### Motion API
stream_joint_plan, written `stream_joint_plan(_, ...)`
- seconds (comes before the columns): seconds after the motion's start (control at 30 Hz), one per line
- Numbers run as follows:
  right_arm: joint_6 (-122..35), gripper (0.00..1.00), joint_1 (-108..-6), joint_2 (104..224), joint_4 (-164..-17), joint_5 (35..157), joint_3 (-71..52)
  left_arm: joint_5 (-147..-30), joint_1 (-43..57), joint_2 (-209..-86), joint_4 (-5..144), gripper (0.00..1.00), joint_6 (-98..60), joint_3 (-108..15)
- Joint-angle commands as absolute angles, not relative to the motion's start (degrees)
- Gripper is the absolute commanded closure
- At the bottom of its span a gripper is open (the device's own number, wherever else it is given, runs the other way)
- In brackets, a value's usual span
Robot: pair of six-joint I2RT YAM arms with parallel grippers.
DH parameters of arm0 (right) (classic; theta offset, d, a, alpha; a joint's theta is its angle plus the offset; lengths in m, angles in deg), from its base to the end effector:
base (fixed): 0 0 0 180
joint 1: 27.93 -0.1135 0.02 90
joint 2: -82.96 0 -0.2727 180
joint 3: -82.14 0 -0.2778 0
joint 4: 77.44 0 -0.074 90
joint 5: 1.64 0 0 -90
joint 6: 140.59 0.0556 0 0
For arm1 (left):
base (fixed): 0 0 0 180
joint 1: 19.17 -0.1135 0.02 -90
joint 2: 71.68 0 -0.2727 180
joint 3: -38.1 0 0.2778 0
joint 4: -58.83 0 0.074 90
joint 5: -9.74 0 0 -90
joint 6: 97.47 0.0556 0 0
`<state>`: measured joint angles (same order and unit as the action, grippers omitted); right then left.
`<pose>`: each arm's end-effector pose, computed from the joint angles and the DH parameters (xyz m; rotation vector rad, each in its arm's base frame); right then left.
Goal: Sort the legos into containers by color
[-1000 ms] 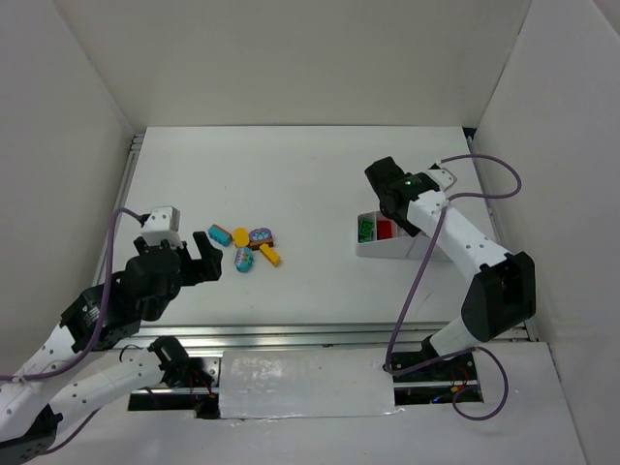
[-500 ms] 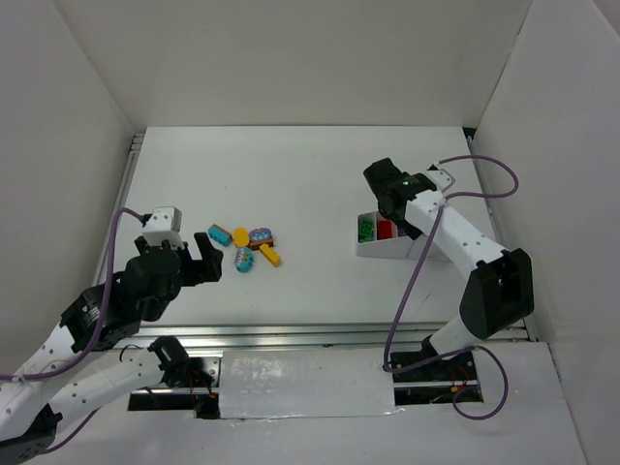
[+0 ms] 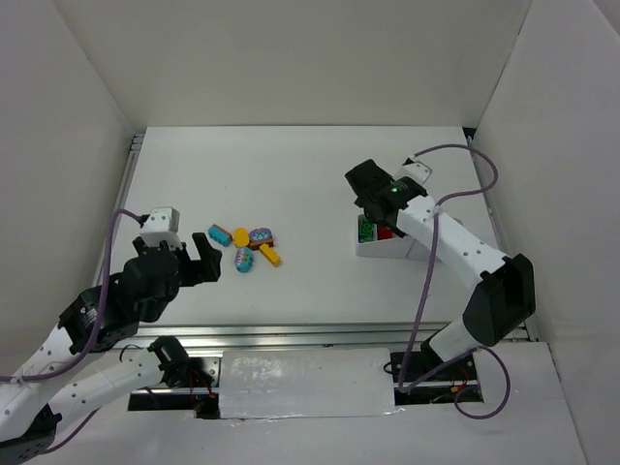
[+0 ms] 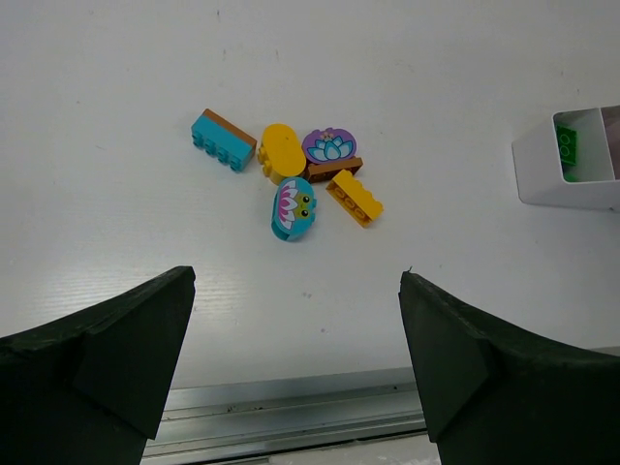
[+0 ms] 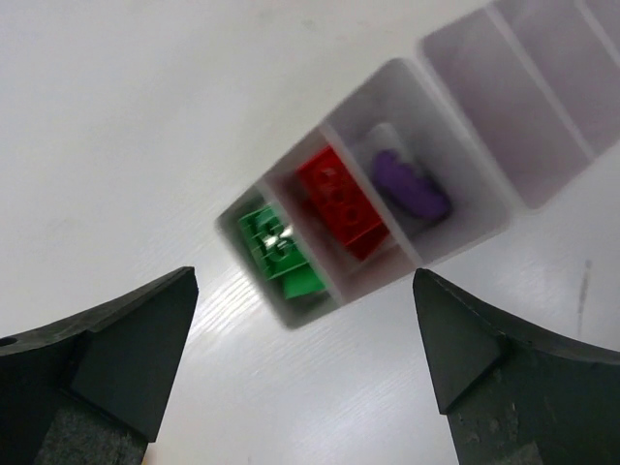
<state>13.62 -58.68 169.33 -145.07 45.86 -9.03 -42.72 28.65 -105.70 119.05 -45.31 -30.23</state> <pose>0.3016 0.1357 0.2932 0.8531 2.1521 -0.2320 0.1122 -0.0733 0.3711 -0.2370 1.9245 -0.3344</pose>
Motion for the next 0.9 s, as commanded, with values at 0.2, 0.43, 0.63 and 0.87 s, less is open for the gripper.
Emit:
stream_joint_plan(0.2,-11.1,0.0,-72.2,170.8,-126.1,65.3,-5.0,-34.6,29.0,-105.2,122.6,0.0,-51.2,-31.5)
stream_joint_plan(0.43,-27.7,0.03,-80.4,190.3,-124.6,78.6,9.3,-33.2,29.0,-103.1,122.8,0.0,-52.2,-31.1)
stream_joint_plan(0.63,-45.8,0.01,-80.6,198.3,-122.3,91.3,17.9,-33.2,29.2,-105.0,123.0,0.0,-51.9,-31.2)
stream_joint_plan(0.87,-63.0,0.0,-79.9,203.9,-123.7,88.4,20.9,-33.0,29.2,-106.3,123.1,0.0,-51.6,-31.4)
